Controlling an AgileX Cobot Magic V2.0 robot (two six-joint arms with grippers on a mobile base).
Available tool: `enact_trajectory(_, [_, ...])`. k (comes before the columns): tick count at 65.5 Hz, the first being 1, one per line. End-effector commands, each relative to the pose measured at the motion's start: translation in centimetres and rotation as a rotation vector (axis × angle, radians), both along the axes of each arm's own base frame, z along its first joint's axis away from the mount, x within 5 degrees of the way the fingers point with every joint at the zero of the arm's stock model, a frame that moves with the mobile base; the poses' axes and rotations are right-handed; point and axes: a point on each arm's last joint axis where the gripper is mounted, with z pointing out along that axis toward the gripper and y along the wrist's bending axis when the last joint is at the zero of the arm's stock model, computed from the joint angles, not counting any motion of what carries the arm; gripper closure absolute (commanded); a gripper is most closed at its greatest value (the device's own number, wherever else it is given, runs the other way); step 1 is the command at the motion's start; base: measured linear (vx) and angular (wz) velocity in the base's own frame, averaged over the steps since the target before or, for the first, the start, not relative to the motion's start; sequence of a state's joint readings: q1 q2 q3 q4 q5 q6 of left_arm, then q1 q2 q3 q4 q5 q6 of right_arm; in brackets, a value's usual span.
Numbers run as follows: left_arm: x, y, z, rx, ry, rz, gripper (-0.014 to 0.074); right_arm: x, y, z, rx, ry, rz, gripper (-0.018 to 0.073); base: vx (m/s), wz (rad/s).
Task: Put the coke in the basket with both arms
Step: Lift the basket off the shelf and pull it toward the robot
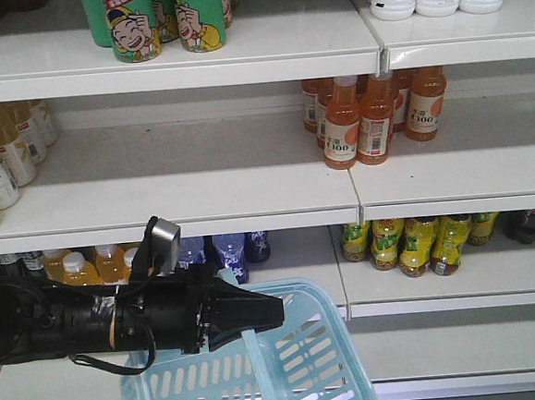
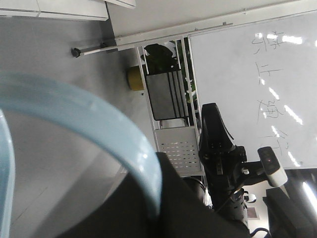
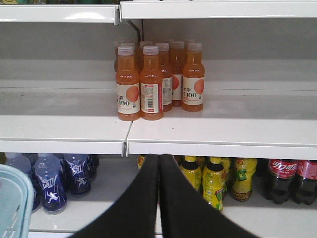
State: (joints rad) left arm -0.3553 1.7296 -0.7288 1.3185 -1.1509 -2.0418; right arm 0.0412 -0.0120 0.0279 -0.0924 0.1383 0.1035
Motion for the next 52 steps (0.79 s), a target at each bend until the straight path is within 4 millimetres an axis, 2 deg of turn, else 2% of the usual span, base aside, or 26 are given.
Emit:
enact_trajectory(1, [-0.88,-0.46,3.72,-0.256,-0.043,-0.080,0.0604,-0.03,0.04,0.24,-0.005,-0.074,0.004,0.0568,0.00,0.00])
enact_trajectory(22, [-0.90,-0.62,3.81,-0.266,-0.040,-0.074,0.0604,-0.03,0.04,0.24,-0.005,-0.074,0.004,0.0568,0.00,0.00])
enact_trajectory(52, [-1.75,-0.63,3.13,-0.192,-0.054,-0.170,0.0603,-0.03,0.04,0.24,-0.005,-0.074,0.004,0.0568,0.00,0.00])
